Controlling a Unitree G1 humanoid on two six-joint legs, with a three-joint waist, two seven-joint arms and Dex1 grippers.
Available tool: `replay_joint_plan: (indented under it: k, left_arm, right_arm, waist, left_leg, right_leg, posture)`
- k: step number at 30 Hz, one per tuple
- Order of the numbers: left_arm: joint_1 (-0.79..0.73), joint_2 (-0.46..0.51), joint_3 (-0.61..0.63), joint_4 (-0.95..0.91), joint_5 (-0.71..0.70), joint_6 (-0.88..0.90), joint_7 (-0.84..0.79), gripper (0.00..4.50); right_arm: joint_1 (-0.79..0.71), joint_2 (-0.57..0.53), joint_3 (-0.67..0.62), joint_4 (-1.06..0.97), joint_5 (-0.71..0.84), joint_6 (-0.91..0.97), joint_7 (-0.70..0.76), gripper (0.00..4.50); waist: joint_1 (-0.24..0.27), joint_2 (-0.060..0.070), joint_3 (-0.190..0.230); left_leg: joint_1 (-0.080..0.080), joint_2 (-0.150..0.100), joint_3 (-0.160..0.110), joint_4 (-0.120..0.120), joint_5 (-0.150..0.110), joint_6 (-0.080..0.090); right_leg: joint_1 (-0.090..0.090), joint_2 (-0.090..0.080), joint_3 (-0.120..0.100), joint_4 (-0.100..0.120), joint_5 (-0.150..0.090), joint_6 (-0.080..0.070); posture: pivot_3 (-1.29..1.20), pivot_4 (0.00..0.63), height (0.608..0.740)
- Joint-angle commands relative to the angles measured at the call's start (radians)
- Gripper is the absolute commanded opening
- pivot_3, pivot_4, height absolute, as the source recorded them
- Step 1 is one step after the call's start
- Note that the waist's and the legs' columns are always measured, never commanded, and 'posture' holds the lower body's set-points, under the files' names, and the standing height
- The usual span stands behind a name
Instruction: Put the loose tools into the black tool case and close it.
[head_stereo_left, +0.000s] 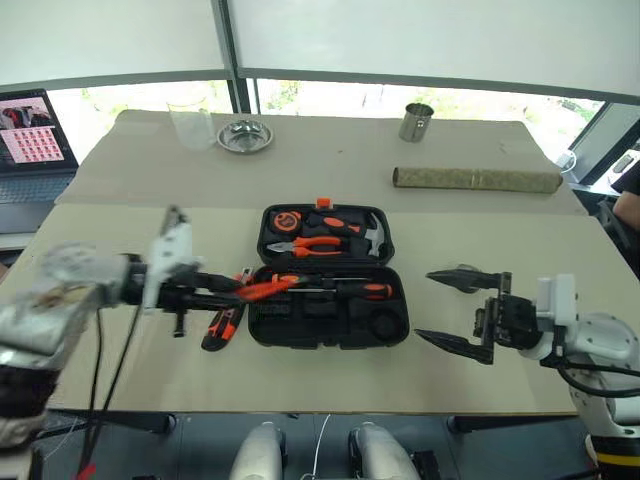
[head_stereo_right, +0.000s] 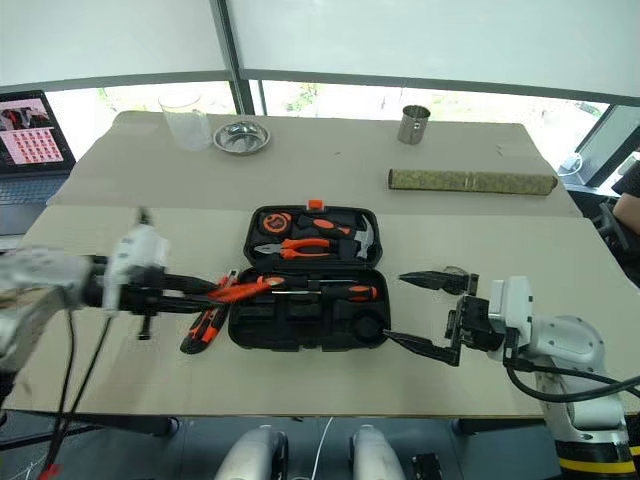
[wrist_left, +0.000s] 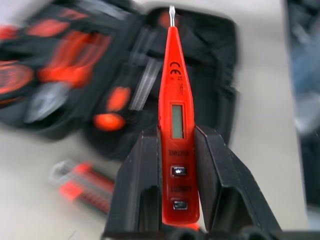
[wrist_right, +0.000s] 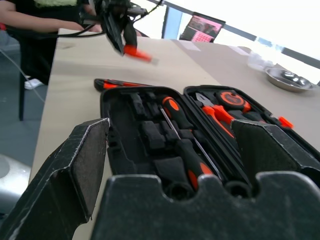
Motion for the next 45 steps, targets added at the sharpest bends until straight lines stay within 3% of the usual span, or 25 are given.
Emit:
replay_joint_plan:
  k: [1,13,24,26,30,35,40,45]
  left_arm:
    - [-0.095,-0.053,-0.152,0.015,0.144,0.011,0.024,0.46]
    - [-0.192,-0.171,-0.286,0.119,0.335,-0.025,0.049,0.46]
    - [-0.176,-0.144,-0.327,0.113,0.392,0.026,-0.023,0.46]
    - [-0.181,-0.191,-0.294,0.135,0.367,0.035,0.010,1.46]
    - [-0.192,-0.277,-0.195,0.155,0.306,-0.038,0.052,2.62]
    - [-0.199,-0.287,-0.107,0.061,0.188,0.027,0.018,2.62]
    - [-0.181,-0.277,-0.050,0.106,0.177,-0.059,0.036,2.62]
    - [-0.079,-0.287,0.003,0.207,0.118,-0.145,-0.012,1.22]
  right_arm:
    - [0.018,-0.007,-0.015,-0.077,0.013,0.022,-0.038,4.50]
    - [0.055,-0.002,-0.021,-0.153,0.026,0.059,-0.106,4.50]
    - [0.050,0.005,-0.006,-0.167,0.029,0.069,-0.129,4.50]
    - [0.041,0.008,0.001,-0.167,0.029,0.073,-0.133,4.50]
    - [0.029,0.013,0.008,-0.161,0.026,0.077,-0.137,4.50]
    - [0.041,0.009,0.002,-0.164,0.033,0.087,-0.138,4.50]
    - [0.047,0.009,-0.008,-0.164,0.041,0.099,-0.144,4.50]
    - [0.048,0.027,-0.003,-0.162,0.035,0.091,-0.159,4.50]
  waist:
    - [-0.006,0.000,0.000]
    - [-0.007,0.000,0.000]
    - [-0.010,0.000,0.000]
    - [-0.012,0.000,0.000]
    - [-0.005,0.000,0.000]
    - [-0.005,0.000,0.000]
    - [-0.008,0.000,0.000]
    - [-0.015,0.000,0.000]
  left_leg:
    - [0.000,0.000,-0.001,0.000,0.000,0.000]
    - [-0.003,0.000,-0.003,0.013,-0.003,0.005]
    - [-0.002,0.000,-0.003,0.014,-0.003,0.006]
    - [-0.001,0.000,-0.003,0.014,-0.003,0.006]
    - [-0.002,0.000,-0.004,0.015,-0.003,0.006]
    - [-0.004,0.000,-0.004,0.016,-0.003,0.006]
    - [-0.003,0.000,-0.004,0.016,-0.003,0.005]
    - [-0.002,0.000,-0.004,0.016,-0.003,0.006]
  right_leg:
    - [0.000,0.000,0.000,0.000,0.000,0.000]
    - [0.001,0.000,-0.001,0.005,-0.001,0.002]
    - [0.001,0.000,0.000,0.008,-0.001,0.002]
    - [0.001,0.000,0.000,0.008,-0.001,0.002]
    - [0.002,0.000,-0.001,0.009,-0.001,0.002]
    - [0.000,0.000,0.000,0.009,-0.001,0.002]
    - [0.000,0.000,0.000,0.011,-0.001,0.003]
    - [0.000,0.000,0.000,0.012,-0.001,0.002]
  posture:
    - [0.00,0.150,0.740]
    - [0.00,0.150,0.740]
    - [0.00,0.150,0.740]
    - [0.00,0.150,0.740]
    - [0.00,0.150,0.740]
    - [0.00,0.150,0.740]
    - [0.00,0.150,0.740]
    - [0.00,0.150,0.740]
